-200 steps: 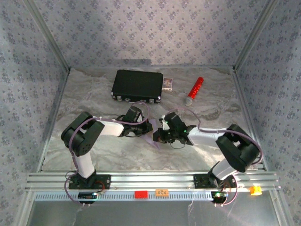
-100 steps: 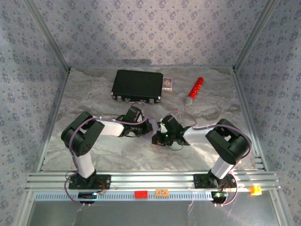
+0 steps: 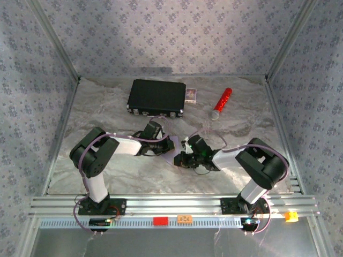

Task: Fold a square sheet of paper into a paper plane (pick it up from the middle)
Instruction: Fourth fold the wing at the center of the table.

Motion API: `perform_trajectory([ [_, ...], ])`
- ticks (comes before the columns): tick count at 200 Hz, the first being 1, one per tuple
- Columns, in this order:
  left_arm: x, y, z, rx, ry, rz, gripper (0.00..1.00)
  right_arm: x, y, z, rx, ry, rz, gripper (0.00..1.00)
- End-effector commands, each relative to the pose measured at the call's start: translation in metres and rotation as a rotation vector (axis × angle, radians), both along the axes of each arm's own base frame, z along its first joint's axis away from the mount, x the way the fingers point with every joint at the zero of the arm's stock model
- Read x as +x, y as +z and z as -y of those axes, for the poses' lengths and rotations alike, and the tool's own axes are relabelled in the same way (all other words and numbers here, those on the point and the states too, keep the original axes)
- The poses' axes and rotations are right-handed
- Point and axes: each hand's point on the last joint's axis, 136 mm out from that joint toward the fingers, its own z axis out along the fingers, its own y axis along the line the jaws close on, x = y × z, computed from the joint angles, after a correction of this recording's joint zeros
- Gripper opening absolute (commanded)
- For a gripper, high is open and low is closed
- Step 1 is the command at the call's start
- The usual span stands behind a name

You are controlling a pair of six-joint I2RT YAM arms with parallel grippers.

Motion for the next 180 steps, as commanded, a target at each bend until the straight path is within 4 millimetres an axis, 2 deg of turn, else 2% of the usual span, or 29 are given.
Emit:
perform_trajectory([
  [1, -0.013, -0.031, -0.023, 0.116, 0.02, -0.06, 0.02, -0.031, -0.024, 0.021, -0.092, 0.014, -0.093, 0.09],
  [95, -0.014, -0.033, -0.026, 0.124, 0.03, -0.066, 0.02, -0.071, -0.036, 0.05, -0.16, 0.048, -0.109, 0.09],
  [142, -0.013, -0.033, -0.025, 0.12, 0.03, -0.065, 0.02, -0.081, -0.039, 0.059, -0.184, 0.057, -0.118, 0.09],
  [163, -0.014, -0.031, -0.024, 0.114, 0.027, -0.063, 0.02, -0.076, -0.024, 0.053, -0.136, 0.048, -0.094, 0.09],
  [180, -0.014, -0.03, -0.024, 0.112, 0.026, -0.06, 0.02, -0.064, 0.004, 0.043, -0.082, 0.042, -0.03, 0.09],
])
